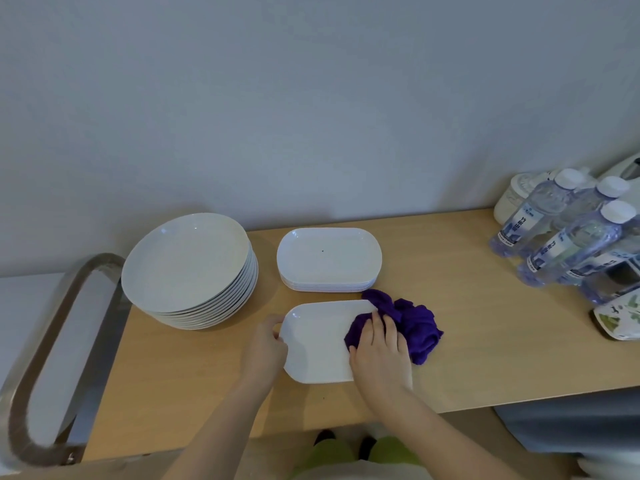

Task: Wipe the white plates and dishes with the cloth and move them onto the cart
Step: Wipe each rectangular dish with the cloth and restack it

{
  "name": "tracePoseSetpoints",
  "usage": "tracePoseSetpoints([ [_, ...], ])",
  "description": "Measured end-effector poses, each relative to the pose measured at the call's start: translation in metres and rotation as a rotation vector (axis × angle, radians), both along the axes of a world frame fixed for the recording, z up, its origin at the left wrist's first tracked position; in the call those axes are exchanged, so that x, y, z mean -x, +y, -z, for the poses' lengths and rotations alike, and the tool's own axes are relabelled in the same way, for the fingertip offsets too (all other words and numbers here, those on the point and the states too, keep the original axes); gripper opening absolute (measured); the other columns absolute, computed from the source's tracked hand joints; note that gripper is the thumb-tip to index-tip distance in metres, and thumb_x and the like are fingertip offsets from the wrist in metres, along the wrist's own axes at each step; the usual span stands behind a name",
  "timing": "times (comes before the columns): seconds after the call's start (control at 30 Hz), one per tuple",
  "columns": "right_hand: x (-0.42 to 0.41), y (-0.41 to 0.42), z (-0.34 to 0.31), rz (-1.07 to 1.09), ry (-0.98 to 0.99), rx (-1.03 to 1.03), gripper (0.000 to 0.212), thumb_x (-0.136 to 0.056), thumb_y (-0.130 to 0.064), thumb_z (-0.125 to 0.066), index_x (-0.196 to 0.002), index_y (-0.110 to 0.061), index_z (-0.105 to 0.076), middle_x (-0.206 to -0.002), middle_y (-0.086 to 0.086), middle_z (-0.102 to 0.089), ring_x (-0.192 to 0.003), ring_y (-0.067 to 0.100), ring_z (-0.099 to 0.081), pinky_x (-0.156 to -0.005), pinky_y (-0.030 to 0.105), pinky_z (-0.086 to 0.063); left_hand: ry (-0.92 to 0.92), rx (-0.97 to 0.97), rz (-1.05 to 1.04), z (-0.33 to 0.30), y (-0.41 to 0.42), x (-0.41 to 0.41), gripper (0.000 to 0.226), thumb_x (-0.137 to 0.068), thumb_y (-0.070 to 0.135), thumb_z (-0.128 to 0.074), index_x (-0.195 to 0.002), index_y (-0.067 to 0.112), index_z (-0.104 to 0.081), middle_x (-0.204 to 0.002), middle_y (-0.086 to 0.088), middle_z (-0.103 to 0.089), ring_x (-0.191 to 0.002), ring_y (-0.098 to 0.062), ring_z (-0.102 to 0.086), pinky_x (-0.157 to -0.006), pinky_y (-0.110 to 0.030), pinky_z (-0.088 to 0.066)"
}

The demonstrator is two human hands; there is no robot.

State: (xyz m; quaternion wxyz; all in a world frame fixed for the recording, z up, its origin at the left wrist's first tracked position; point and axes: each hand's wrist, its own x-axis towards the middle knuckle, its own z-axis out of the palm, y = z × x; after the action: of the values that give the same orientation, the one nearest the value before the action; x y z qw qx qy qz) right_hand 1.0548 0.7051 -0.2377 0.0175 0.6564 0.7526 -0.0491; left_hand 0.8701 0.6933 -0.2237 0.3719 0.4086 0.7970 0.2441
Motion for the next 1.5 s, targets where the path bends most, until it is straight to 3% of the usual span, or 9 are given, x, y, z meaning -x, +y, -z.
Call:
tracePoseSetpoints([
  [0.17,0.029,0.015,0.0,0.037,0.052,0.148,0.053,-0.097,-0.029,-0.038,-0.145,-0.007,-0.03,-0.155,0.005,-0.022,-0.143,0.026,-0.014,-0.114,0.044,-0.018,0.006,0.004,-0.008,0.001,0.0,0.0,0.043,-0.082,0.002,-0.048,-0.117,0.023,-0.062,-0.077,0.005,-0.065,-0.068,-0.011,-0.061,-0.051,-0.024,-0.042],
  [0.4,0.058,0.01,0.002,-0.192,0.116,0.164,0.058,-0.097,-0.041,-0.033,-0.148,-0.015,-0.024,-0.158,-0.001,-0.015,-0.145,0.021,-0.008,-0.115,0.05,-0.005,-0.02,-0.006,-0.007,-0.001,0.002,0.004,0.038,-0.079,-0.002,-0.049,-0.103,0.023,-0.064,-0.074,0.008,-0.065,-0.064,-0.016,-0.064,-0.051,-0.026,-0.047],
  [0.53,0.062,-0.009,0.005,-0.404,0.209,0.15,0.051,-0.097,-0.041,-0.032,-0.143,-0.019,-0.034,-0.154,-0.007,-0.025,-0.143,0.015,-0.012,-0.114,0.047,-0.006,0.035,-0.012,0.015,0.002,0.003,0.003,0.041,-0.08,-0.002,-0.049,-0.112,0.019,-0.064,-0.087,0.002,-0.067,-0.07,-0.015,-0.061,-0.049,-0.022,-0.038],
  [0.67,0.056,-0.027,0.006,-0.491,0.293,0.136,0.043,-0.098,-0.038,-0.034,-0.137,-0.025,-0.043,-0.151,-0.012,-0.033,-0.141,0.01,-0.021,-0.114,0.04,-0.008,0.057,-0.015,0.005,-0.001,0.002,0.0,0.036,-0.087,0.002,-0.048,-0.118,0.016,-0.06,-0.075,0.012,-0.058,-0.065,-0.008,-0.058,-0.051,-0.025,-0.041],
  [0.93,-0.019,-0.018,-0.002,-0.524,0.249,0.089,0.04,-0.094,-0.038,-0.038,-0.128,-0.024,-0.054,-0.134,-0.013,-0.052,-0.125,0.009,-0.043,-0.104,0.028,-0.031,0.035,-0.019,-0.014,0.003,0.0,-0.002,0.047,-0.082,0.0,-0.046,-0.124,0.02,-0.058,-0.098,0.0,-0.067,-0.081,-0.016,-0.062,-0.054,-0.026,-0.045],
  [1.07,-0.054,-0.009,-0.01,-0.507,0.113,0.05,0.041,-0.094,-0.038,-0.038,-0.124,-0.02,-0.058,-0.125,-0.009,-0.058,-0.117,0.012,-0.051,-0.097,0.03,-0.041,0.04,-0.043,-0.002,0.001,0.001,-0.005,0.044,-0.08,-0.002,-0.045,-0.108,0.027,-0.062,-0.08,0.008,-0.064,-0.07,-0.01,-0.06,-0.048,-0.023,-0.04],
  [1.23,-0.073,0.009,-0.022,-0.427,0.063,-0.118,0.018,-0.063,-0.034,-0.082,-0.075,-0.022,-0.076,-0.093,-0.01,-0.073,-0.088,0.009,-0.068,-0.076,0.024,-0.054,0.04,-0.065,-0.002,-0.001,0.002,-0.006,0.047,-0.072,-0.007,-0.043,-0.082,0.035,-0.061,-0.077,0.008,-0.065,-0.072,-0.017,-0.061,-0.057,-0.032,-0.048],
  [1.33,-0.063,0.018,-0.019,-0.403,0.007,-0.139,0.024,-0.054,-0.029,-0.088,-0.071,-0.019,-0.076,-0.092,-0.007,-0.074,-0.086,0.012,-0.069,-0.074,0.026,-0.056,0.036,-0.058,0.01,0.001,0.003,-0.005,0.044,-0.068,-0.008,-0.04,-0.073,0.027,-0.067,-0.056,0.009,-0.055,-0.054,-0.015,-0.045,-0.049,-0.024,-0.032],
  [1.5,-0.032,0.03,-0.017,-0.303,-0.018,-0.142,0.033,-0.046,-0.023,-0.089,-0.076,-0.015,-0.075,-0.093,-0.003,-0.074,-0.086,0.02,-0.068,-0.069,0.03,-0.055,0.034,-0.066,0.005,-0.003,0.002,-0.006,0.039,-0.064,-0.009,-0.038,-0.056,0.023,-0.059,-0.047,0.008,-0.041,-0.051,-0.014,-0.029,-0.052,-0.024,-0.021],
])
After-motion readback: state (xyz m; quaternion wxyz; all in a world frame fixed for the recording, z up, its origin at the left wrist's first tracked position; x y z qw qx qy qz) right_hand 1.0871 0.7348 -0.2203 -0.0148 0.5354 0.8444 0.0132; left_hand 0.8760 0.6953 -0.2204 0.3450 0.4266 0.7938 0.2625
